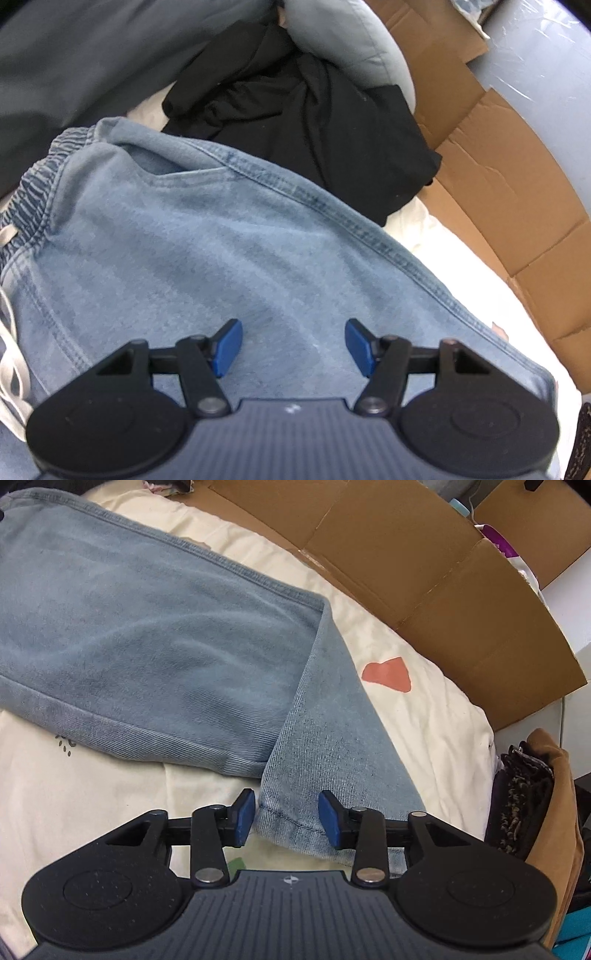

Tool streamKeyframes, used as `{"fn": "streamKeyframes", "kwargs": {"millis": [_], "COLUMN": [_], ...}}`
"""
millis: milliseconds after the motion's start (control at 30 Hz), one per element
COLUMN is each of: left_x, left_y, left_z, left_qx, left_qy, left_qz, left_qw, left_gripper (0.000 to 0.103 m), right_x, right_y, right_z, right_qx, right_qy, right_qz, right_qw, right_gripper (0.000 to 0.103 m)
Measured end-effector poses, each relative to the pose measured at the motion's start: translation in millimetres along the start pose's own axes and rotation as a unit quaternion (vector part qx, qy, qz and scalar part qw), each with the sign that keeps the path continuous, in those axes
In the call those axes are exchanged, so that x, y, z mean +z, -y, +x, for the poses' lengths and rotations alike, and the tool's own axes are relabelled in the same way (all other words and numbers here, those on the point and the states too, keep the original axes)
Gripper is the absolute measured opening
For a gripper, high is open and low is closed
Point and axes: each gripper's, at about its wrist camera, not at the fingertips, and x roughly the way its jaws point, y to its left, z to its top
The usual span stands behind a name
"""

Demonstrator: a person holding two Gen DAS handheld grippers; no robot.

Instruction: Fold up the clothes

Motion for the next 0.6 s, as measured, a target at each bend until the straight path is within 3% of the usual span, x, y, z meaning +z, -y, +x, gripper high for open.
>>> {"fn": "streamKeyframes", "kwargs": {"millis": [33,167,433,600], "left_x": [0,-2,-5,-2], "left_y": [-1,-2,-10,-12], "left_z": [0,-1,-4,1], "left_qx": [0.000,-0.001,0.000,0.014], "left_qy": [0.000,0.002,0.004,0.003], "left_qz": [-0.003,-0.009,-0.009,0.012], "left_qw": [1.0000,1.0000,0.9999,0.9998], "left_gripper": [0.065,0.065,0.065,0.065], "right_x": [1,2,22,41], "right_y": [4,29,79,111], "right_z": [-2,-8,4,26], "right_qx": [0.001,-0.009,-0.063,-0.066], "right_qy": [0.001,0.005,0.025,0.024], "right_qz": [-0.002,-0.006,-0.014,0.005], "right_qw": [1.000,1.000,0.998,0.998], "right_gripper": [0.026,0.012,0.011,0.011]}}
